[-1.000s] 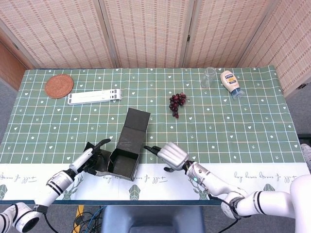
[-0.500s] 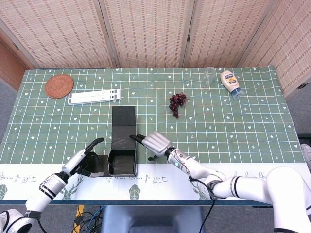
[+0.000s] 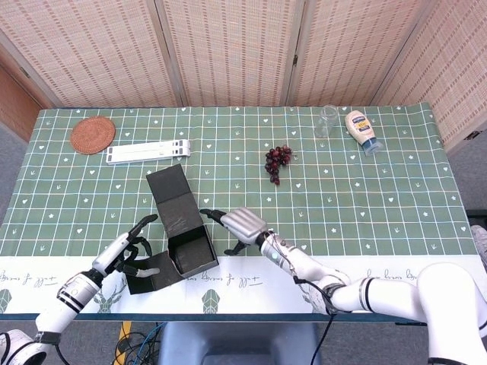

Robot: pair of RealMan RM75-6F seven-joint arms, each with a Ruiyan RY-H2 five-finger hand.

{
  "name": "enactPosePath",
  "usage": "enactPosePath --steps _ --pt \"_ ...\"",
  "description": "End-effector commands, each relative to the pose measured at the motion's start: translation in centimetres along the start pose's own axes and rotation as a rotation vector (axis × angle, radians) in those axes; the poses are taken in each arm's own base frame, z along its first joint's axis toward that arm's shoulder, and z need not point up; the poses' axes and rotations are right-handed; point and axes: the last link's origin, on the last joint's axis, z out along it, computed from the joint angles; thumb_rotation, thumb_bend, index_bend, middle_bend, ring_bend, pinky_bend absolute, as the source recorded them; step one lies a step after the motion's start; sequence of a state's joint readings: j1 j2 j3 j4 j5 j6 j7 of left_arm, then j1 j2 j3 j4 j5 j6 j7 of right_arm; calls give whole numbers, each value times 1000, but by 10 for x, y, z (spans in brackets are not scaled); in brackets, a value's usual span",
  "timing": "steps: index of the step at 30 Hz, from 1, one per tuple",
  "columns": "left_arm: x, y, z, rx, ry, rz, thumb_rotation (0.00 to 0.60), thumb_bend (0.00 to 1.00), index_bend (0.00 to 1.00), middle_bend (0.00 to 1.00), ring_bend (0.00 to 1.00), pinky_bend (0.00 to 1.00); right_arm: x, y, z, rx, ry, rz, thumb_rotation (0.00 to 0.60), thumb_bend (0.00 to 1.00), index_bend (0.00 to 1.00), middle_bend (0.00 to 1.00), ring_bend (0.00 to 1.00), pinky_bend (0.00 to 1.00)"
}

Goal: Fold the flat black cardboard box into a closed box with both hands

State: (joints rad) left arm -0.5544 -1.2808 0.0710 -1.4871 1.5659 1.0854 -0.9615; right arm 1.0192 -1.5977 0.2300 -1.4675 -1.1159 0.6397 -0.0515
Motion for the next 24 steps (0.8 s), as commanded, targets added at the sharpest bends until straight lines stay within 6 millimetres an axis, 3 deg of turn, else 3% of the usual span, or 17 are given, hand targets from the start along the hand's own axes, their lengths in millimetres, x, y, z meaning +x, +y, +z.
enactPosePath --steps 1,6,12,24 --pt "-1 0 0 -3 -2 -4 600 142 0 0 485 878 -5 10 -17 -44 -30 139 600 123 0 148 741 1000" --pt "-3 2 1 -11 -12 -4 600 142 0 0 482 878 -15 16 -23 -95 -68 270 600 2 0 113 741 1000" --pt "-3 4 1 -18 -11 -9 600 142 0 0 481 878 -31 12 -18 -116 -100 331 600 0 0 87 741 1000" --pt "3 3 -4 -22 12 -22 600 142 0 0 485 877 -50 -7 12 -117 -71 367 600 0 0 66 733 1000"
